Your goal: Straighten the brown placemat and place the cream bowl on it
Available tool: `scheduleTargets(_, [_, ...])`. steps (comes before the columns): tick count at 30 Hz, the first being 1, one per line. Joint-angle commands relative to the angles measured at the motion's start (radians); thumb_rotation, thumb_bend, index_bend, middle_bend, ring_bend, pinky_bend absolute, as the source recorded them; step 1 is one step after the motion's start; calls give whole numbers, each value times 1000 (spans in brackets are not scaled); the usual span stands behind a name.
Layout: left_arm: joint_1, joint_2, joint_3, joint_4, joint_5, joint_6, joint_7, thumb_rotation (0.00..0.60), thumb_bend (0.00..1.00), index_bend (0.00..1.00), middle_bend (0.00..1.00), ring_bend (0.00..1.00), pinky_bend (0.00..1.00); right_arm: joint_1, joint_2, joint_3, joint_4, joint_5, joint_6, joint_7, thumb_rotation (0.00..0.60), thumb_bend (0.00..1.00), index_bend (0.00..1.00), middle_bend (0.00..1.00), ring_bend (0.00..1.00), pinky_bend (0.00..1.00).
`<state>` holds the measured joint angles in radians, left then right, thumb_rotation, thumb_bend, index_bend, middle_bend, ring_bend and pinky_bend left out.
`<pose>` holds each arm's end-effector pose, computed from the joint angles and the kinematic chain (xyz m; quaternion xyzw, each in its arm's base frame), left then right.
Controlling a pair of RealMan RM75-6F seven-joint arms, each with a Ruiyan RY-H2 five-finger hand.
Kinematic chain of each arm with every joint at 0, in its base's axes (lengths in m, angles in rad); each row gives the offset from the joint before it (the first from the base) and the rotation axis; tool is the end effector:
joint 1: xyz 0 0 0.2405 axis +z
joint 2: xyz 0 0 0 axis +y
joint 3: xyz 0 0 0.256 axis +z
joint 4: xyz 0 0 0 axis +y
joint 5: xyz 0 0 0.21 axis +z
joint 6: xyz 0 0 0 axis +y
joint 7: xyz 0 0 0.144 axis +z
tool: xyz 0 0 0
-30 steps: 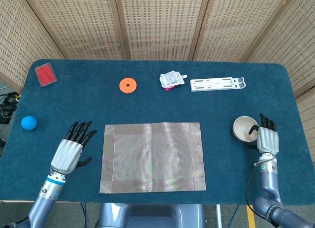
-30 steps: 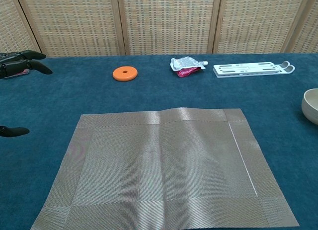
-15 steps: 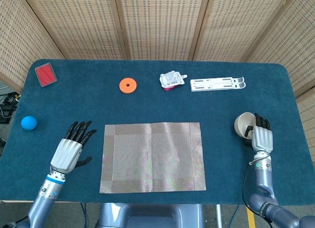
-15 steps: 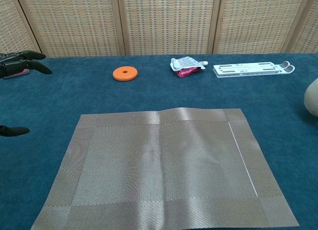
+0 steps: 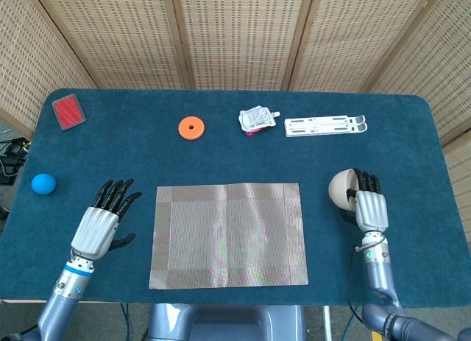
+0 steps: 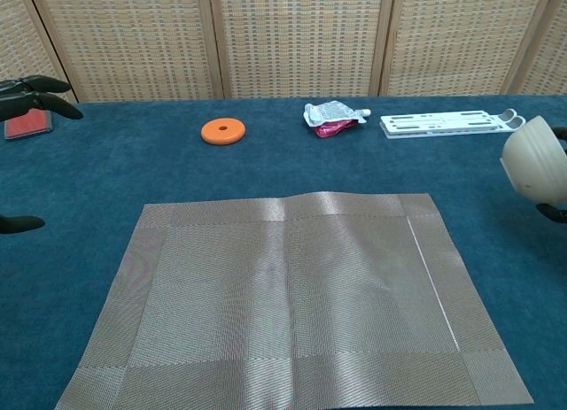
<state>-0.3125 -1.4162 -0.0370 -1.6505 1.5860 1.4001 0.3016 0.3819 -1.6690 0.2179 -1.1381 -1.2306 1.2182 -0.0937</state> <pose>-0.2083 0.2254 0.0513 -0.6826 -0.3183 -0.4517 0.4783 -0.2942 -0.3027 0.0174 0.5693 -0.4362 0.3893 0.5780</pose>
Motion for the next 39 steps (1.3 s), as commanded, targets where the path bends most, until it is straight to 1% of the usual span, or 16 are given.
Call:
scheduleTargets(1, [1, 7, 0, -3, -1, -1, -5, 600, 134, 162, 0, 0, 0, -8, 26, -73, -179, -119, 78, -109, 600, 520, 755, 147, 0, 0])
scheduleTargets(3, [2, 16, 2, -11, 2, 0, -9, 600, 133, 162, 0, 0, 0, -11, 16, -98, -242, -147, 97, -176, 600, 520, 754, 148, 0, 0])
scheduleTargets(7, [6, 32, 1, -26, 10, 10, -19, 600, 134, 162, 0, 0, 0, 2, -27, -126, -308, -166, 83, -278, 600, 520, 754, 149, 0, 0])
scheduleTargets(11, [8, 42, -1, -30, 8, 11, -34, 600, 133, 162, 0, 0, 0, 14, -75, -132, -325, -164, 65, -326, 600, 520, 755, 149, 0, 0])
scheduleTargets(15, [6, 45, -7, -17, -11, -2, -41, 600, 133, 163, 0, 0, 0, 28, -137, -129, -320, -154, 46, -357, 600, 521, 755, 150, 0, 0])
scheduleTargets(19, [3, 48, -11, -15, -24, -13, -43, 600, 134, 163, 0, 0, 0, 29, -182, -122, -305, -143, 47, -361, 600, 520, 755, 154, 0, 0])
scheduleTargets(24, [4, 55, -18, -20, -34, -13, -48, 600, 134, 163, 0, 0, 0, 34, -232, -118, -271, -114, 18, -348, 600, 515, 750, 153, 0, 0])
scheduleTargets(29, [5, 60, -21, -21, -45, -16, -45, 600, 133, 163, 0, 0, 0, 36, -261, -119, -238, -105, 6, -342, 600, 499, 718, 132, 0, 0])
scheduleTargets(35, [4, 61, -22, -22, -49, -20, -43, 600, 133, 163, 0, 0, 0, 32, -265, -120, -233, -96, 1, -346, 600, 463, 651, 84, 0, 0])
scheduleTargets(39, [5, 61, -22, -23, -48, -18, -41, 600, 133, 163, 0, 0, 0, 28, -256, -121, -248, -95, 5, -355, 600, 395, 550, 15, 0, 0])
